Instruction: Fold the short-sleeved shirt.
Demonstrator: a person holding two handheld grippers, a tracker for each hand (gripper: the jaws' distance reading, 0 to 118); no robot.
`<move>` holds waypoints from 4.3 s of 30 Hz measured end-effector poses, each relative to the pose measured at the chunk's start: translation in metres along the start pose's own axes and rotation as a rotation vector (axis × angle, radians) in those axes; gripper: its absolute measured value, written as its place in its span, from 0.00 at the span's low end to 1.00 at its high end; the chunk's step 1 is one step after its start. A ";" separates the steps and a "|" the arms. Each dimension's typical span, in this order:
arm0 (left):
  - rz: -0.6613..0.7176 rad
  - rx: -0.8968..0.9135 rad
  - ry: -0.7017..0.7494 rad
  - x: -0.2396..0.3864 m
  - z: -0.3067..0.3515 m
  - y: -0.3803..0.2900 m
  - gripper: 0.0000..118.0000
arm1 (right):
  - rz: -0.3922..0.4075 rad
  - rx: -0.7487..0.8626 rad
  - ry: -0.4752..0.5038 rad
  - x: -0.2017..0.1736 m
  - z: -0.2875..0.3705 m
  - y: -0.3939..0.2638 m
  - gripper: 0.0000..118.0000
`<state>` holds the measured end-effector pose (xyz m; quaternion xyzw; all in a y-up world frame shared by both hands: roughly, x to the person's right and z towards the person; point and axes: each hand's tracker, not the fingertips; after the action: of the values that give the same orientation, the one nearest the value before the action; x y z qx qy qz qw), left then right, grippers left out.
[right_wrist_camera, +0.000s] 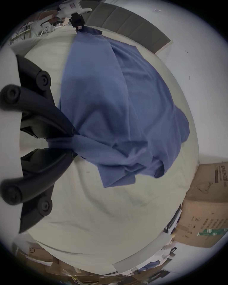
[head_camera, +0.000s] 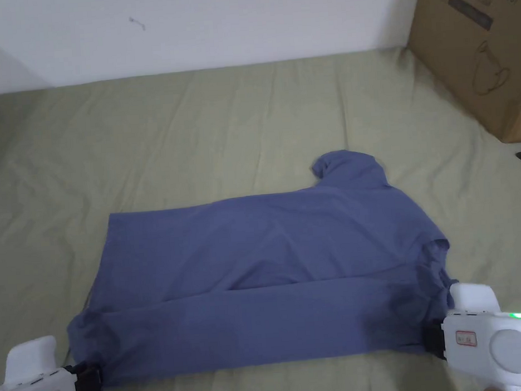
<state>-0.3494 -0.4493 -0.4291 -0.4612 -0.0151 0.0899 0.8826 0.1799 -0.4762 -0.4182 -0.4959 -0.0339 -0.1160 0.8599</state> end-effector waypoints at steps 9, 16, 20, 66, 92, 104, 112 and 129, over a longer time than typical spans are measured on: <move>-0.132 -0.016 0.065 0.002 0.051 -0.015 0.07 | -0.101 0.017 0.116 0.037 0.069 -0.014 0.08; -0.086 -0.087 0.074 -0.008 0.057 -0.067 0.09 | -0.068 -0.083 0.098 0.047 0.079 -0.072 0.13; -0.065 -0.124 0.134 -0.015 0.041 -0.084 0.39 | -0.084 -0.179 0.082 0.048 0.063 -0.082 0.68; 0.029 -0.071 -0.015 -0.007 -0.119 0.170 0.82 | 0.199 -0.155 -0.071 -0.024 -0.109 0.217 0.00; -0.093 -0.020 -0.038 -0.001 -0.035 0.174 0.03 | 0.243 0.011 0.004 0.000 0.035 0.207 0.00; -0.092 -0.036 -0.028 -0.029 0.066 0.029 0.03 | 0.285 -0.048 0.026 0.024 0.119 0.023 0.00; 0.045 -0.092 0.000 -0.049 0.036 -0.048 0.14 | 0.218 -0.124 -0.004 0.042 0.062 -0.068 0.16; 0.271 0.115 -0.156 -0.083 0.110 -0.047 0.02 | 0.150 0.325 0.237 -0.078 0.143 -0.028 0.00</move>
<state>-0.4362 -0.4002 -0.3232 -0.3995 -0.0158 0.2444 0.8834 0.1054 -0.3540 -0.3358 -0.3348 0.0859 -0.1022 0.9328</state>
